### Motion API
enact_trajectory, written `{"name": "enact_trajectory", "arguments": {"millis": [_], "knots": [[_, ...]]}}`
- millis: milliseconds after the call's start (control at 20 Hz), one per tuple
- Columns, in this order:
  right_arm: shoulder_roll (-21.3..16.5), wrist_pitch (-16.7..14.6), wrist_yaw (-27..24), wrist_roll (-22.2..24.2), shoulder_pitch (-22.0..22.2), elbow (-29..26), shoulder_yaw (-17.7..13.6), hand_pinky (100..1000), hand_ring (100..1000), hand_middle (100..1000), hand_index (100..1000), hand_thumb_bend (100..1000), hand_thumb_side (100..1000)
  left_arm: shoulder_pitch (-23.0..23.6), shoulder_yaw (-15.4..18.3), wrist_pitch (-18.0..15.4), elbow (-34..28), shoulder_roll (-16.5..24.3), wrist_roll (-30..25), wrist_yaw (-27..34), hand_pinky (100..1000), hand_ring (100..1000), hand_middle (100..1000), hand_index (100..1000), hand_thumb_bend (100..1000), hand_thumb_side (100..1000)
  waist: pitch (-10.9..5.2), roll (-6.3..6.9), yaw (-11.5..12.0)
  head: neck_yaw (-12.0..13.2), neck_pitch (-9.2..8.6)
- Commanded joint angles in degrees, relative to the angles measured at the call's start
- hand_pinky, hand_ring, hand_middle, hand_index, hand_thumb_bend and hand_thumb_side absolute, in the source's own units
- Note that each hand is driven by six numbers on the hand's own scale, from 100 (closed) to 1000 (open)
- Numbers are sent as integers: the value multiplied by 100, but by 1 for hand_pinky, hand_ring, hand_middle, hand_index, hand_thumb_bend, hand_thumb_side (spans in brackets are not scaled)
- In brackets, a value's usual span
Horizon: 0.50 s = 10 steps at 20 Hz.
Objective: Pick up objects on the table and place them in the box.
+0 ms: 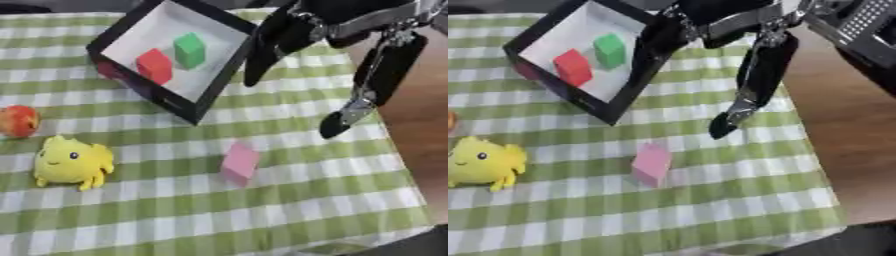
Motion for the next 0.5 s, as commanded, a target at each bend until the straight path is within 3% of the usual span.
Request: {"name": "enact_trajectory", "arguments": {"millis": [50,500], "knots": [[24,-49,167,172,-156,-60,112,864,805,765,862,521,184,-14,24,6,-88,165,-12,-15,911,637,745,839,260,710,-187,45,4,-29,-16],[348,-130,530,142,-271,239,362,848,795,760,858,524,180,-16,9,8,-85,140,-21,-4,911,637,746,839,259,712,-173,70,41,-74,-16]]}}
